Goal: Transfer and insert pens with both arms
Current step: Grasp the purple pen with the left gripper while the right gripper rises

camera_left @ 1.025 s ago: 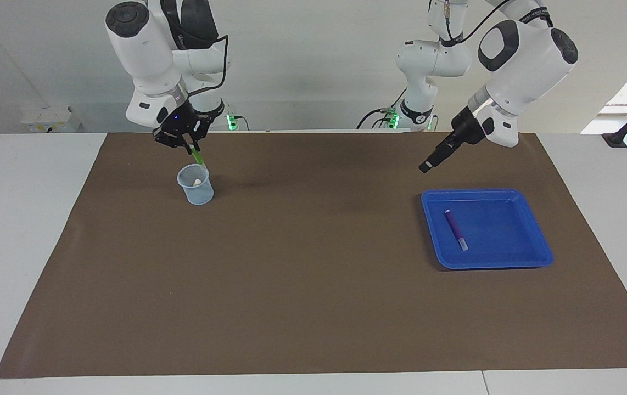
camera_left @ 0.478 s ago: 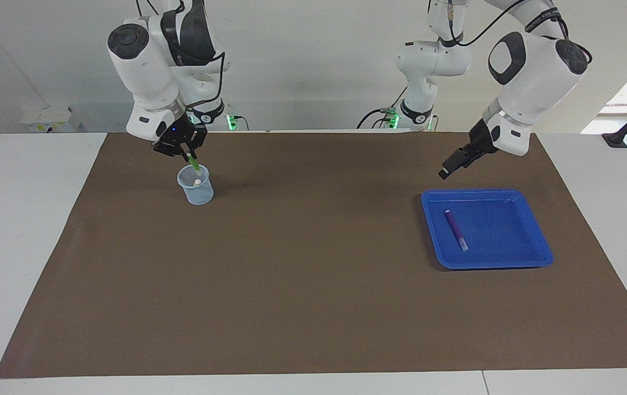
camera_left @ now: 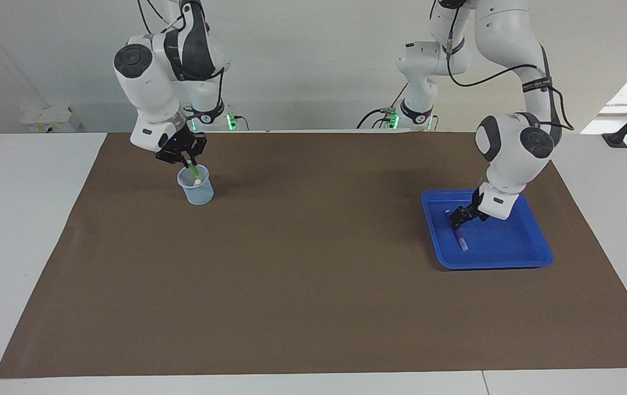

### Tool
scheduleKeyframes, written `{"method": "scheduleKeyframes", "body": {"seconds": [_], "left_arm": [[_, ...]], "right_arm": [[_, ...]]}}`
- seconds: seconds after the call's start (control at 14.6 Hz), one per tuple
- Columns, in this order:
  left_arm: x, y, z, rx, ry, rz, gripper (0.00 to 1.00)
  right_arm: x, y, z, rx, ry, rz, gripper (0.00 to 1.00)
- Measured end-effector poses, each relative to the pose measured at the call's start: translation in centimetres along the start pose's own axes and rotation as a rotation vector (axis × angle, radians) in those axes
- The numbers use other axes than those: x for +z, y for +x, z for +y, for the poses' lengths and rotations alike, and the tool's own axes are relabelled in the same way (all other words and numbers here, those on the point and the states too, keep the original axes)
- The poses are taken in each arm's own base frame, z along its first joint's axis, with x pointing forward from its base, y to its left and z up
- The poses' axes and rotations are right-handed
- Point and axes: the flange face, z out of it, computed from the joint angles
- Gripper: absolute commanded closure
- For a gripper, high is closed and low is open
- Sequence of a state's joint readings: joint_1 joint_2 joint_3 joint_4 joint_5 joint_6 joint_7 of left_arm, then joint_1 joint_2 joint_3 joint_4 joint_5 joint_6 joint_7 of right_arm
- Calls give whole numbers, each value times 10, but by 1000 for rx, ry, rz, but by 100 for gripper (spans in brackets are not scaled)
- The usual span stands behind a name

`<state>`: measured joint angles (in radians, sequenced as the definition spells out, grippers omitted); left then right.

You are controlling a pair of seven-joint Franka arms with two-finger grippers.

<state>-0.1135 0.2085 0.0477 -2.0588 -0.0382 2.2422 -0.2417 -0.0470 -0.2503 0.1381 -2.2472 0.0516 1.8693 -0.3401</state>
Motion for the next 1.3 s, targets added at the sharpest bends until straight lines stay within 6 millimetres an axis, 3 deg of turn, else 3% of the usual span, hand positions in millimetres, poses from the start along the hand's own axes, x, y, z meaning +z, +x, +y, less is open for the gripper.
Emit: {"method": "scheduleKeyframes", "body": {"seconds": [0.14,0.34,0.41,0.55,0.68,0.82,0.96,1.09,1.3], "left_arm": [[13,3,8,23,6,-16,2],[24,6,11,38,12,-34,19],[27,6,11,34,11,-42,20],[31,5,9,24,6,-59,20],[35,5,10,16,1,-84,37],[36,7,12,18,-2,-90,51],[33,9,13,27,-6,-89,71],[31,10,13,32,-7,-90,97],[30,11,14,34,-8,-88,100]], "right_arm": [[0,-1,-1,-3,-1,1,0],[-12,-1,-3,-7,-5,9,0],[-27,0,-5,-10,-4,15,0],[-78,1,-15,-9,51,49,0],[-141,-2,-24,-4,176,128,0],[-173,-6,-17,32,289,201,0],[-172,-2,-10,136,359,202,0],[-162,7,-18,279,461,168,0],[-152,27,-60,504,642,140,0]]}}
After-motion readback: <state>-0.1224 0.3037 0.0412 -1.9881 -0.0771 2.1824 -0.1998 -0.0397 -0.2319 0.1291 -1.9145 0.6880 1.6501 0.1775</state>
